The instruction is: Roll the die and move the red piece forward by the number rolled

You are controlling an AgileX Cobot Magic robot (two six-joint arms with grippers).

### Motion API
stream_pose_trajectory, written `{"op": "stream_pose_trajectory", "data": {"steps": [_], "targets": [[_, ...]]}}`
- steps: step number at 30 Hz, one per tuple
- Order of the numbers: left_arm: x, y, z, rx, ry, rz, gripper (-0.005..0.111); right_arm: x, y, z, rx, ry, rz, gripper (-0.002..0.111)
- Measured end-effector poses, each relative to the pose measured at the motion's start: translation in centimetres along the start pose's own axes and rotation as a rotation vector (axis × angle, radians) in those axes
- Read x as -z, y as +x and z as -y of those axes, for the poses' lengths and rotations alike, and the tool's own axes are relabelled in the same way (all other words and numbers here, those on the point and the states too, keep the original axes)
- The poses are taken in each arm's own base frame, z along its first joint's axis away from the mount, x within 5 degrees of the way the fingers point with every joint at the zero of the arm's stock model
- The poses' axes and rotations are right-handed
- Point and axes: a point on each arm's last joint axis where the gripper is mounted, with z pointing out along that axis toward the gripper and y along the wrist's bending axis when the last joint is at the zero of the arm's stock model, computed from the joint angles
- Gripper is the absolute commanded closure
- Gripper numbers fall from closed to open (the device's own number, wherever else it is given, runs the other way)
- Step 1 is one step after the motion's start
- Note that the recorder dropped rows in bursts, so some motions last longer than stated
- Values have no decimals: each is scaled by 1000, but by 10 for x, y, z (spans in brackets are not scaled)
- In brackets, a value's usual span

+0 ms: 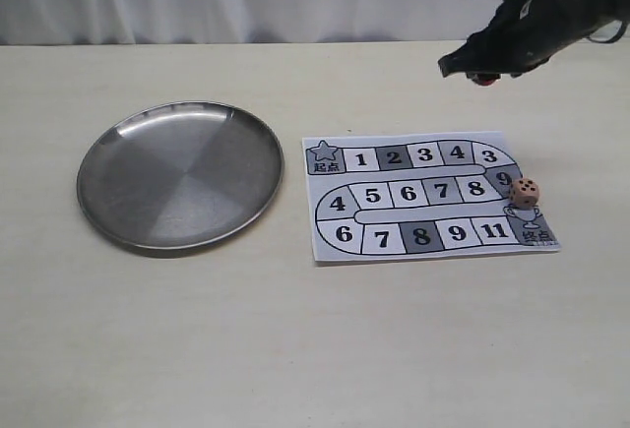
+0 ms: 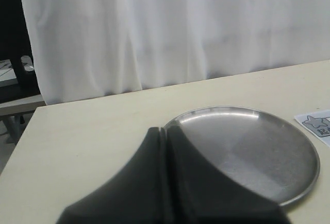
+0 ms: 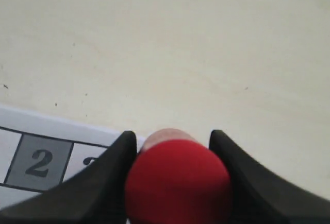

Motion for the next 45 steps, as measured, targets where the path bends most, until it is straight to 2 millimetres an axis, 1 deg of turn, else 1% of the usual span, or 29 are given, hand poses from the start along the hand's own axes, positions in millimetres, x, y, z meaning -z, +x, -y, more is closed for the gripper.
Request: {"op": "stream_pose_trajectory", "data": {"steps": [2, 3, 6, 9, 11, 14, 16, 17, 20, 23, 31, 33, 37, 40, 41, 43, 45], "targets": [[0, 0, 0, 0, 0, 0, 107, 8, -3, 6, -9, 12, 19, 104], [0, 0, 0, 0, 0, 0, 107, 8, -3, 10, -15, 18, 20, 104], [0, 0, 0, 0, 0, 0, 107, 2, 4, 18, -44, 28, -4, 104], [0, 0, 0, 0, 0, 0, 107, -16, 21, 21, -60, 28, -68, 104], [0, 0, 0, 0, 0, 0, 107, -34, 37, 21, -66, 22, -125, 104], [0, 0, 0, 0, 0, 0, 107, -61, 59, 15, -74, 2, -210, 104], [0, 0, 0, 0, 0, 0, 107, -75, 70, 12, -83, -7, -247, 104], [0, 0, 0, 0, 0, 0, 107, -81, 74, 11, -82, -10, -262, 104], [0, 0, 0, 0, 0, 0, 107, -84, 75, 12, -85, -10, -249, 103], [0, 0, 0, 0, 0, 0, 107, -85, 75, 11, -105, -8, -240, 95], [0, 0, 0, 0, 0, 0, 107, -87, 74, 11, -131, -5, -221, 55], [0, 0, 0, 0, 0, 0, 107, -87, 74, 11, -130, -6, -223, 48], [0, 0, 0, 0, 0, 0, 107, -89, 75, 11, -143, -5, -225, 41], [0, 0, 0, 0, 0, 0, 107, -82, 68, 12, -179, 1, -197, 43], [0, 0, 0, 0, 0, 0, 107, -77, 65, 13, -187, 4, -183, 46], [0, 0, 0, 0, 0, 0, 107, -59, 51, 17, -196, 12, -130, 59], [0, 0, 0, 0, 0, 0, 107, -33, 34, 22, -203, 22, -55, 78]]}}
